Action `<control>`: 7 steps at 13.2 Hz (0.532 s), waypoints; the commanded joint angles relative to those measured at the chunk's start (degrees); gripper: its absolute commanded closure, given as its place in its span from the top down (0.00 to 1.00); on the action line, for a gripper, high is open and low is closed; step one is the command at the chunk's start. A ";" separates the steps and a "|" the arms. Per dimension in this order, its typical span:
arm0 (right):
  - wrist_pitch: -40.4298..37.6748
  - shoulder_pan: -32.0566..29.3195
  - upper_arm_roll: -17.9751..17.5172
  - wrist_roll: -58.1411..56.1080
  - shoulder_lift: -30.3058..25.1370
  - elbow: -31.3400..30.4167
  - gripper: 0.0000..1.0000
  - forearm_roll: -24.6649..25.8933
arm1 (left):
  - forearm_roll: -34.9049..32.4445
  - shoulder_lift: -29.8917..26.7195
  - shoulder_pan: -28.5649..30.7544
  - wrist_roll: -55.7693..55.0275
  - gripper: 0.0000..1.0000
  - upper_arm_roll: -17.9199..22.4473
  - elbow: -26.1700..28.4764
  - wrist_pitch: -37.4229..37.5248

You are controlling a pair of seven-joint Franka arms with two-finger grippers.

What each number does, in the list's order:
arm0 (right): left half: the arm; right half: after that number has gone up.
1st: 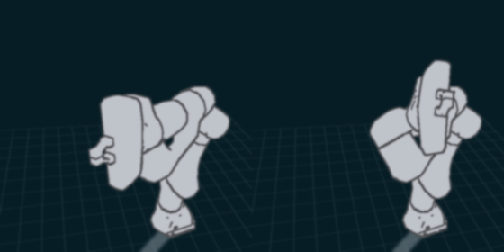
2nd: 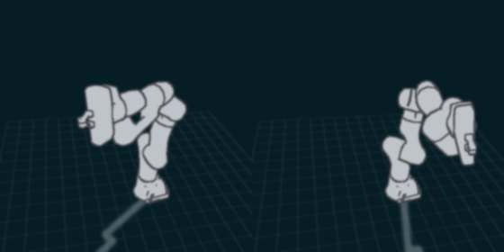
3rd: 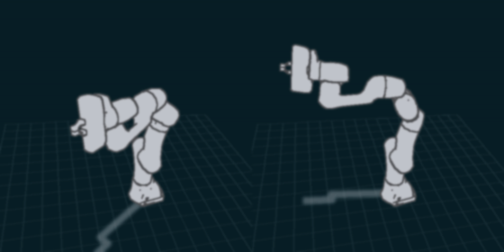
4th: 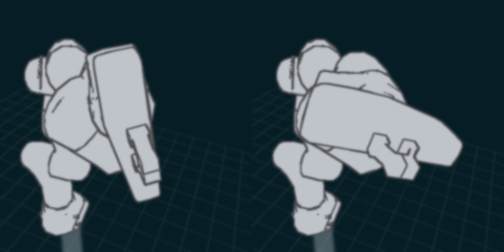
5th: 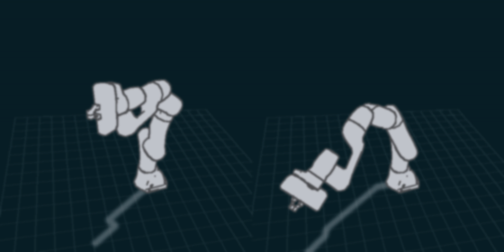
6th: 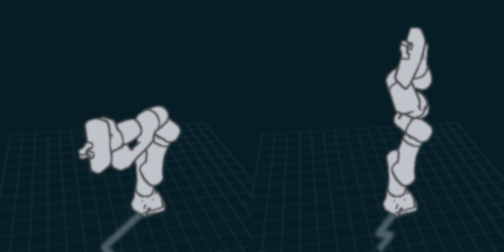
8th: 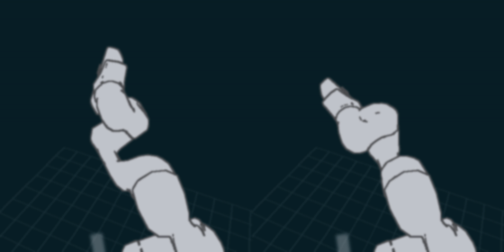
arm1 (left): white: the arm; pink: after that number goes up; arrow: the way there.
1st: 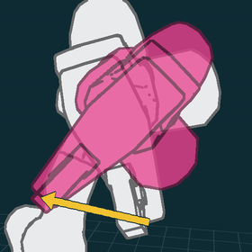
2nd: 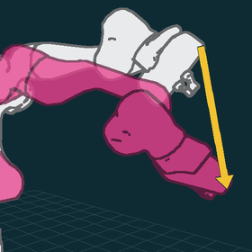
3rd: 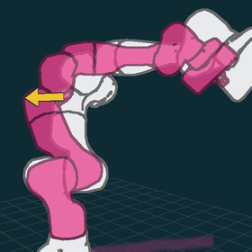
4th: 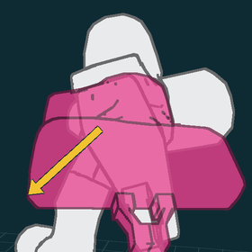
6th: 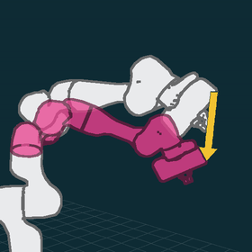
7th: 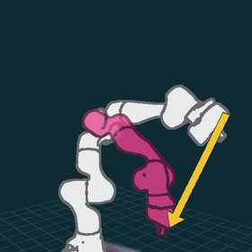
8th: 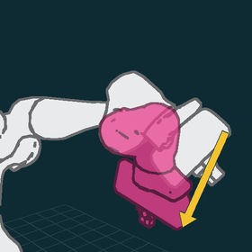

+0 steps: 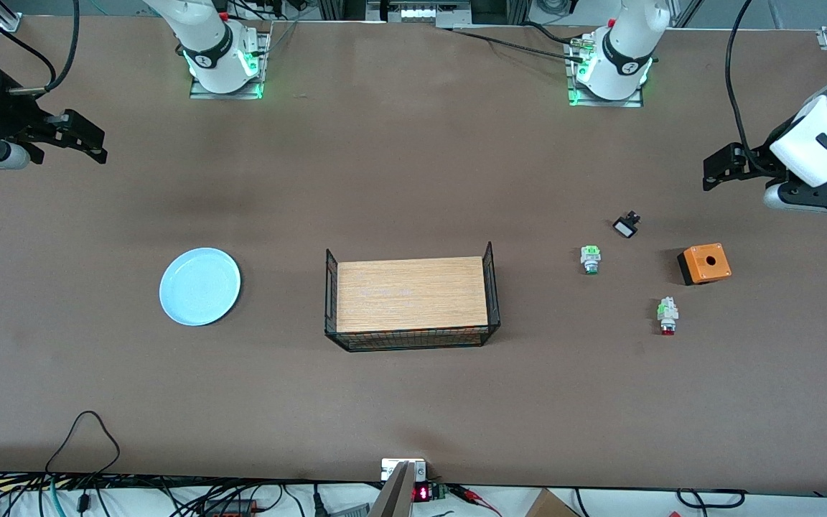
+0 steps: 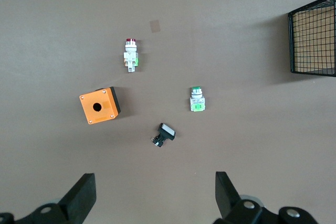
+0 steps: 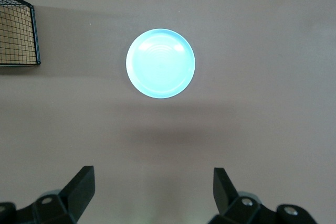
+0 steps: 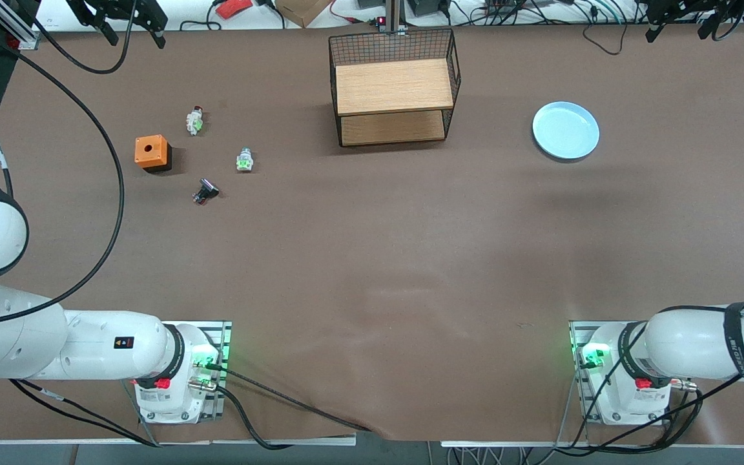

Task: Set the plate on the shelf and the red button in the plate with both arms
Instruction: 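Move the right gripper down over the light blue plate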

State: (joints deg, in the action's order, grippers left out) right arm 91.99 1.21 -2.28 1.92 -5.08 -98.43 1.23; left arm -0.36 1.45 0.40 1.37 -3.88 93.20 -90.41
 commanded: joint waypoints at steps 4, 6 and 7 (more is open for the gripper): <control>-1.11 0.37 0.17 -1.29 1.29 1.14 1.00 -0.44 | -1.13 1.45 -0.48 -0.40 1.00 0.01 -2.50 1.46; -2.17 0.55 0.08 -8.55 2.52 0.69 1.00 -0.44 | -1.13 1.45 -0.48 -0.40 1.00 0.01 -2.50 1.46; -1.82 0.37 0.17 -15.21 3.14 0.09 1.00 -0.53 | -1.13 1.45 -0.48 -0.40 1.00 0.01 -2.50 1.46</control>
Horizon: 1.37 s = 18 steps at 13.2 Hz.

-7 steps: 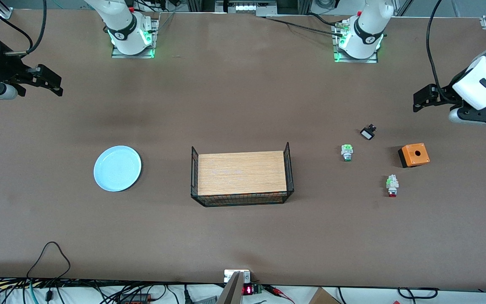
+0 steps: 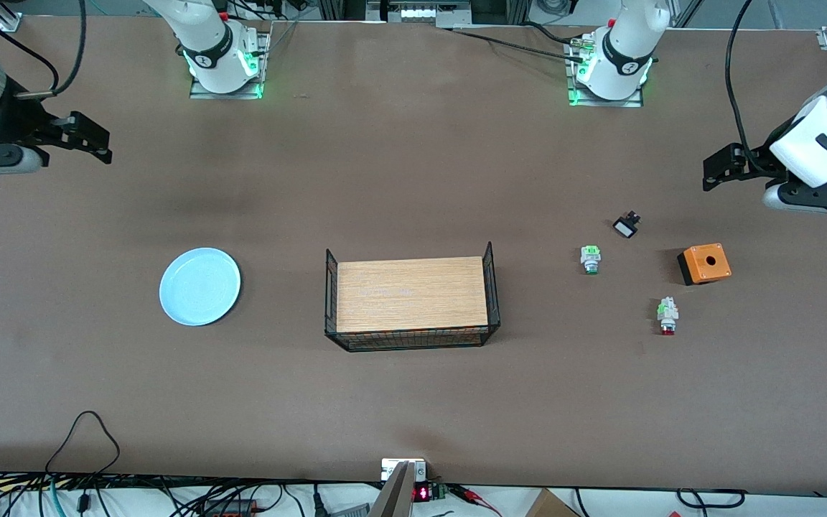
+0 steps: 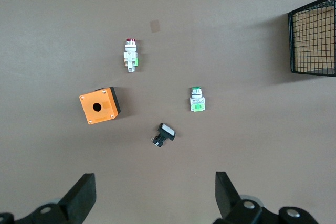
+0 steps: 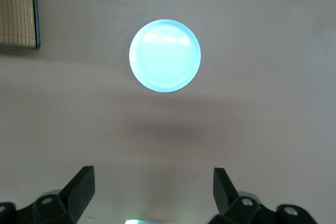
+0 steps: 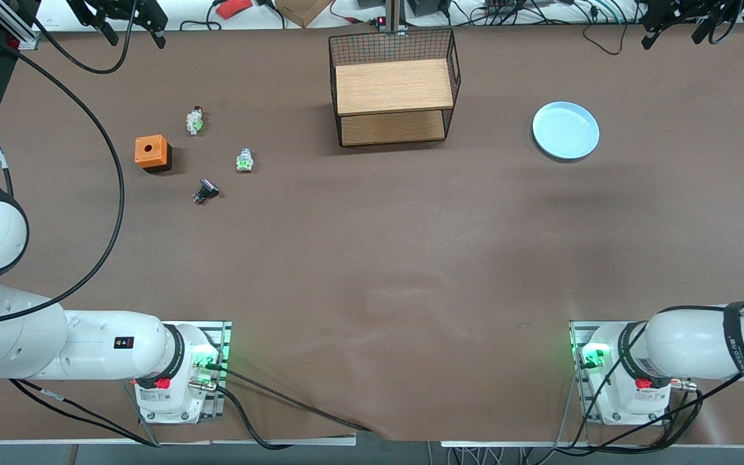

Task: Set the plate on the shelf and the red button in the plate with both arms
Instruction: 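Move the right gripper down over the light blue plate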

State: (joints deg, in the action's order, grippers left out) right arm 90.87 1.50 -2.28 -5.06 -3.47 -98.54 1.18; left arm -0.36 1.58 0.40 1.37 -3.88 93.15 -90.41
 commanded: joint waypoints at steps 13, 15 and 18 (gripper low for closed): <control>29.42 4.20 0.09 -49.07 1.36 -26.95 1.00 4.78 | -1.13 1.32 -0.40 -0.40 1.00 0.10 -2.44 1.55; 37.32 4.65 0.09 -52.14 1.62 -31.43 1.00 7.07 | -1.13 1.32 -0.40 -0.40 1.00 0.10 -2.44 1.55; 46.91 2.46 0.26 -58.47 5.39 -34.52 1.00 7.17 | -1.13 1.32 -0.40 -0.40 1.00 0.10 -2.44 1.55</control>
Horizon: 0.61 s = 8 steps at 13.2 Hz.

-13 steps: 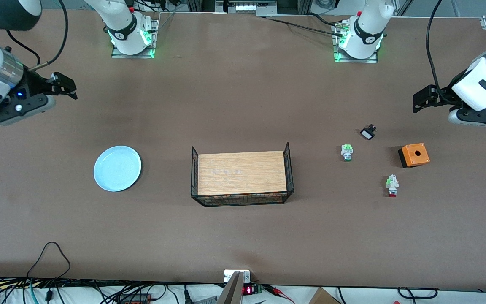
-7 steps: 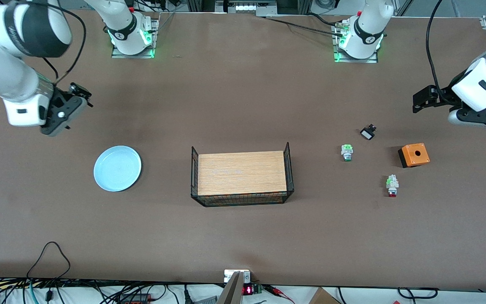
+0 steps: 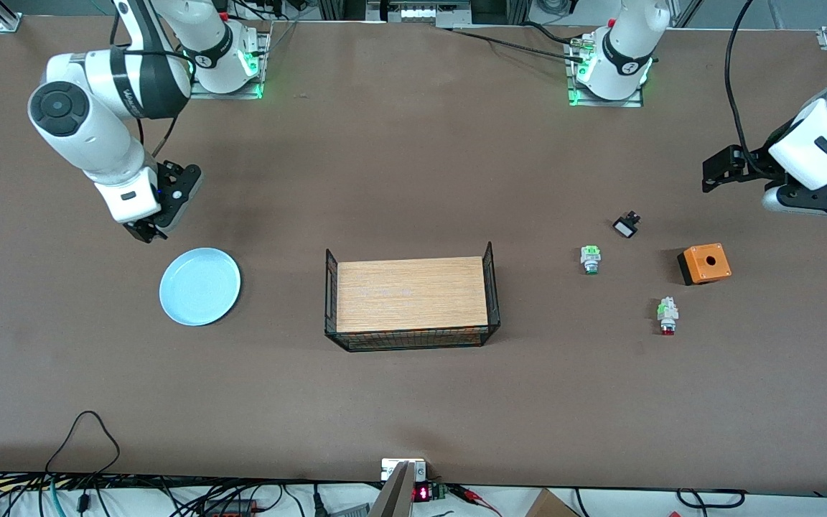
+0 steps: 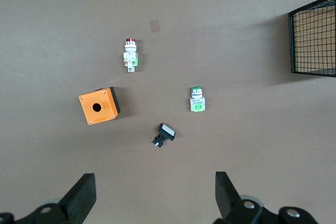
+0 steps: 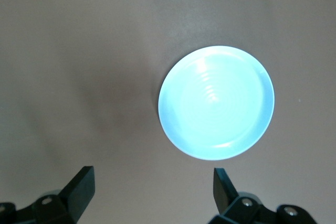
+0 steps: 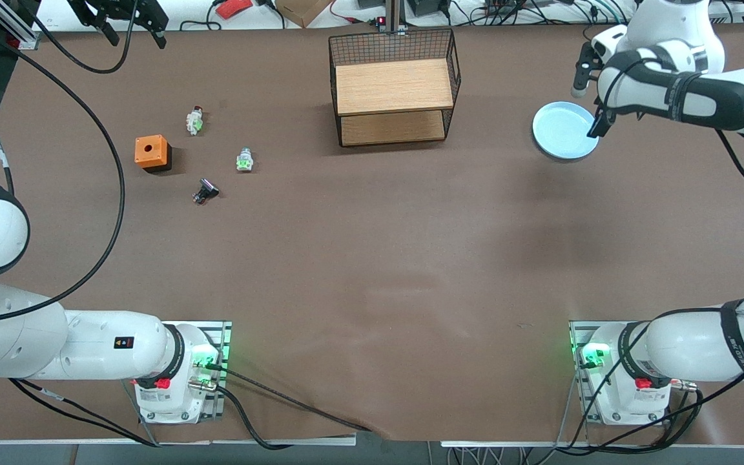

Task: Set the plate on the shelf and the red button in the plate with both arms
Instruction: 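Move the right gripper down over the light blue plate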

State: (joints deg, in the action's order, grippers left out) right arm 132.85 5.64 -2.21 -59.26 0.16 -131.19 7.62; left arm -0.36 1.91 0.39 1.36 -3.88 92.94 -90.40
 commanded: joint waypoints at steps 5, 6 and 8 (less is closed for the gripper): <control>15.31 -2.65 0.27 -5.77 9.84 -3.02 1.00 0.64 | -1.13 0.99 -0.39 -0.40 1.00 0.10 -2.24 1.54; 17.33 -3.44 0.27 -6.47 11.34 -3.02 1.00 0.73 | -1.13 0.99 -0.39 -0.40 1.00 0.10 -2.24 1.54; 20.68 -4.49 0.19 -7.88 14.33 -3.02 1.00 0.73 | -1.13 0.99 -0.39 -0.40 1.00 0.10 -2.24 1.54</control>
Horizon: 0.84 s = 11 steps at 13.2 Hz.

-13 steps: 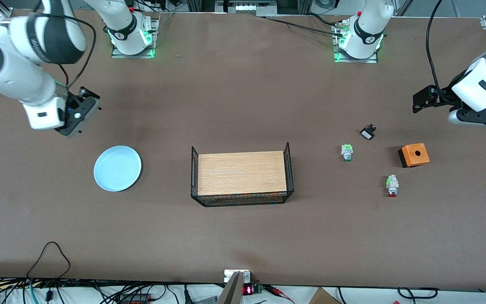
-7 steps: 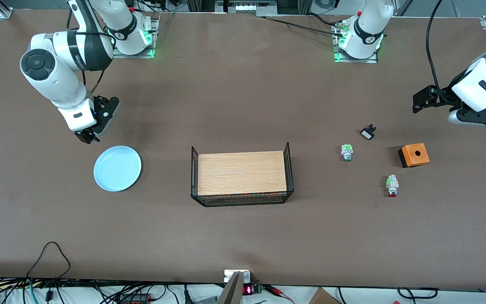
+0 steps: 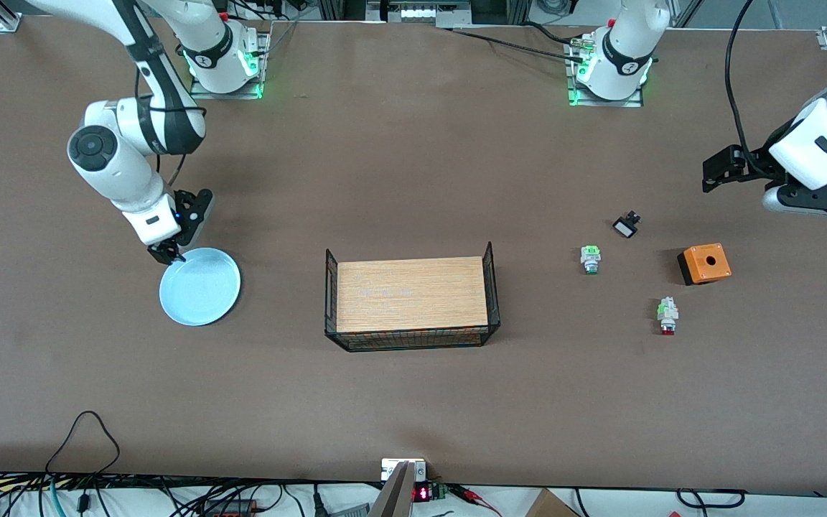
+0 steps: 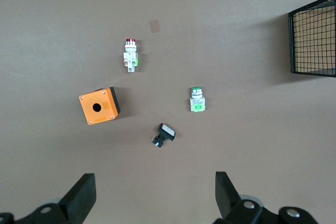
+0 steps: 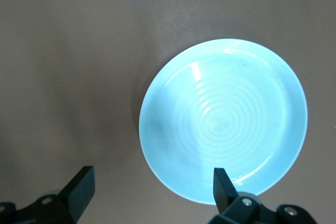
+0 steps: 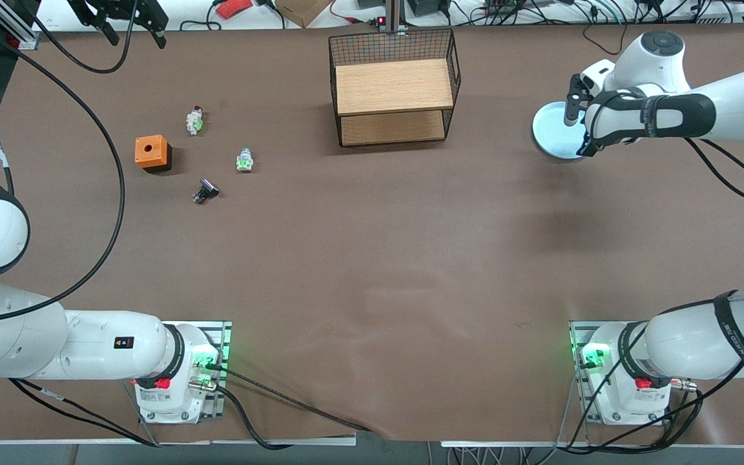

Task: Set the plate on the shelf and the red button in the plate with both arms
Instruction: 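Grasp the light blue plate rim with the right gripper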

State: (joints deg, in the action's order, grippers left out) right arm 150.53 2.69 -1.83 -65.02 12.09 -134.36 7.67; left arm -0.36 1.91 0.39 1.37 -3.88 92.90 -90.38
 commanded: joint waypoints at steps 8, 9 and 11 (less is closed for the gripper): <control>12.50 -1.99 -0.20 -2.91 7.86 -1.61 0.95 0.68 | -1.13 0.99 -0.39 -0.40 1.00 0.10 -2.19 2.05; 13.29 -1.99 -0.20 -3.70 8.39 -1.61 0.92 0.68 | -1.13 0.99 -0.39 -0.40 1.00 0.10 -2.19 2.05; 14.96 -1.99 -0.20 -4.14 8.92 -2.13 0.83 0.68 | -1.13 0.99 -0.39 -0.40 1.00 0.10 -2.19 2.05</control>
State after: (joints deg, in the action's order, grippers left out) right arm 163.03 1.03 -1.78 -67.90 20.84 -135.30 7.72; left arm -0.36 1.92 0.39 1.37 -3.88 92.88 -89.79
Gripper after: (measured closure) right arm 0.097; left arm 0.000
